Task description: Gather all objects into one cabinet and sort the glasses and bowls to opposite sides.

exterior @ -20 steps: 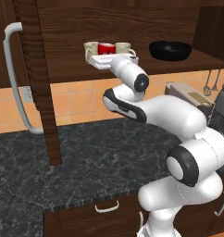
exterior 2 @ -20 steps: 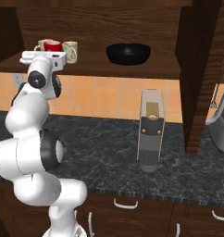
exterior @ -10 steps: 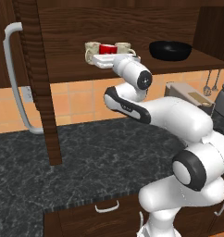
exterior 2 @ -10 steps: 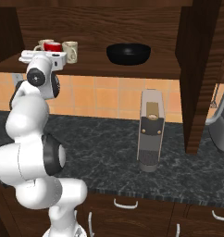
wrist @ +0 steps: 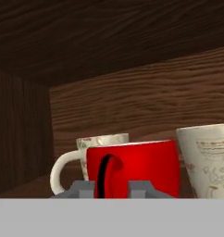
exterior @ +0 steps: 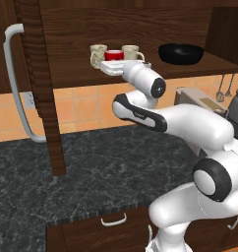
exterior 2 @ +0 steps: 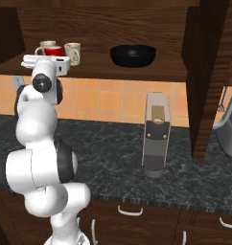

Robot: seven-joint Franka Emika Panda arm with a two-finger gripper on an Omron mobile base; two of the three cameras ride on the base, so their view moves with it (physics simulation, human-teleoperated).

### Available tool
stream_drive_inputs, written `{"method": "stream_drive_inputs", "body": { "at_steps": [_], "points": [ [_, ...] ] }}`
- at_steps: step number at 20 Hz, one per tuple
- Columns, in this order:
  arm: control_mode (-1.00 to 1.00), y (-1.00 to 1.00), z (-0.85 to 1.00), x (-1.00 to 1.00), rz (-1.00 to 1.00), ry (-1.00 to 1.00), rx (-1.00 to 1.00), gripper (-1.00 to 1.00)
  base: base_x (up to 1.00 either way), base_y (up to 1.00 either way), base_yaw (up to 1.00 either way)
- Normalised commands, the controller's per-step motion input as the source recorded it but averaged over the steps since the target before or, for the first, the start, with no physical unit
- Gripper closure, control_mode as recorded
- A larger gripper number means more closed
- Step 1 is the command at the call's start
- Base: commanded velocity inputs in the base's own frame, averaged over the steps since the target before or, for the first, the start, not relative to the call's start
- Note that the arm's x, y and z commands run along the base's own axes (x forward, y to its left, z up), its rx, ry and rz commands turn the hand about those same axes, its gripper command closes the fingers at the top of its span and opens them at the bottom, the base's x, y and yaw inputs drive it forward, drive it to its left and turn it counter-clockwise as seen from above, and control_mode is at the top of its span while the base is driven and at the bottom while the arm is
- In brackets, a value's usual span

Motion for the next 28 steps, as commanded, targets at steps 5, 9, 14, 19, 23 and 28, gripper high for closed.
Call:
{"method": "stream_drive_inputs", "body": {
  "at_steps": [5, 9, 14, 19, 23, 28],
  "points": [
    [-1.00, -0.02, 0.06, -0.06, 0.06, 0.00, 0.00, -1.00, 0.00, 0.00, 0.00],
    [-1.00, -0.01, 0.44, -0.83, 0.04, -0.08, -0.10, -1.00, 0.00, 0.00, 0.00],
    [-1.00, -0.03, 0.22, -1.00, 0.01, 0.01, -0.06, -1.00, 0.00, 0.00, 0.00],
    [-1.00, -0.03, 0.24, -1.00, -0.06, 0.50, 0.02, -1.00, 0.00, 0.00, 0.00],
    [-1.00, 0.12, -0.03, -1.00, -0.25, 0.85, 0.06, -1.00, 0.00, 0.00, 0.00],
    [-1.00, -0.01, -0.22, -1.00, -0.15, 0.78, 0.00, -1.00, 0.00, 0.00, 0.00]
  ]
}}
